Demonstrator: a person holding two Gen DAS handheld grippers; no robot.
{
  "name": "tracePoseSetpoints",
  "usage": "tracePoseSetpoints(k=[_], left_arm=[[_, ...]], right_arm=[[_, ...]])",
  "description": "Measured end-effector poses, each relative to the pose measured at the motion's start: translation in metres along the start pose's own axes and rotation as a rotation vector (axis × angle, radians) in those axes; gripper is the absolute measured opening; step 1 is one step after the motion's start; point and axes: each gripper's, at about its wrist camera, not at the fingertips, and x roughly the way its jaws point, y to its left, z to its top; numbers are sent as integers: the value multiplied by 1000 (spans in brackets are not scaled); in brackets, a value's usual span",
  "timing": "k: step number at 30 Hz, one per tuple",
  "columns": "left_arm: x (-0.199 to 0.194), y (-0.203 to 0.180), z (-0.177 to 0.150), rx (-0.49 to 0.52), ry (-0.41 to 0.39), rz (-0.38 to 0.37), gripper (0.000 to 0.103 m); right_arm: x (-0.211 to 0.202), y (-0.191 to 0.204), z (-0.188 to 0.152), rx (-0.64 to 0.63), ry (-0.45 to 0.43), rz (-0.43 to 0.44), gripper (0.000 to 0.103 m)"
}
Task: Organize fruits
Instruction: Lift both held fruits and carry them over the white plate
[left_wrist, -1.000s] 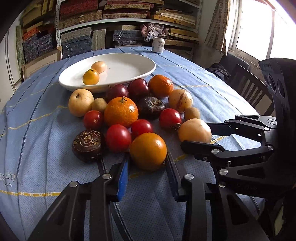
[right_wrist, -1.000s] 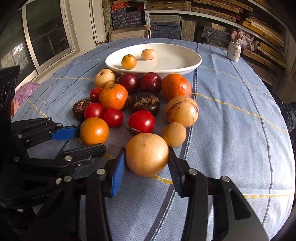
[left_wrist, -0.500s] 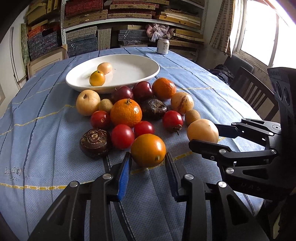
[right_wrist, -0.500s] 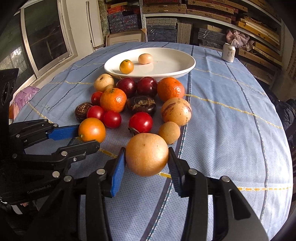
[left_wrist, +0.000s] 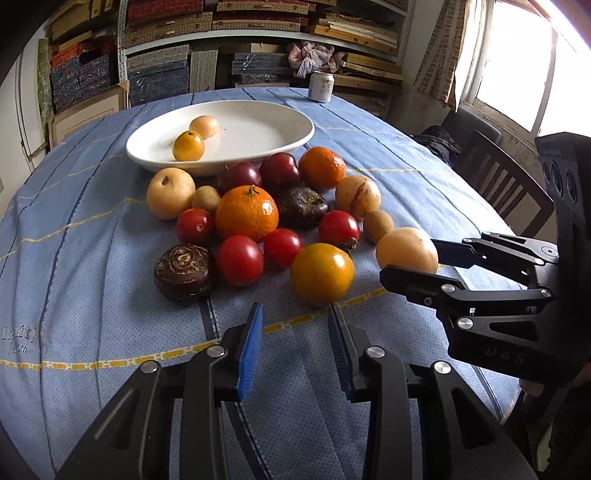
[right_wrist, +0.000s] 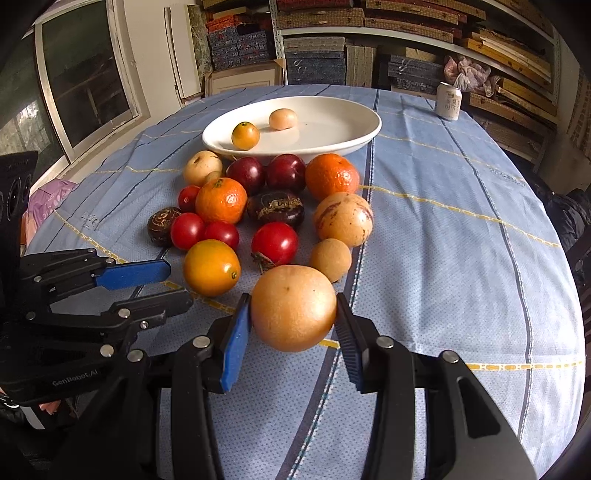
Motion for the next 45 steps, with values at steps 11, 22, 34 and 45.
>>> tracePoseSetpoints(k=[11, 22, 34, 45], left_arm=[[21, -26, 17, 48, 11, 24, 68], [23, -26, 16, 41, 37, 42, 37], [-7, -14, 15, 10, -45, 11, 25], [9, -25, 20, 42, -20, -5, 78]], right_arm=[[-11, -29, -6, 43, -10, -49, 43], [-18, -41, -14, 57, -15, -60, 43], [-21, -30, -8, 29, -20, -60, 43], [-16, -32, -10, 47, -4, -56, 43]])
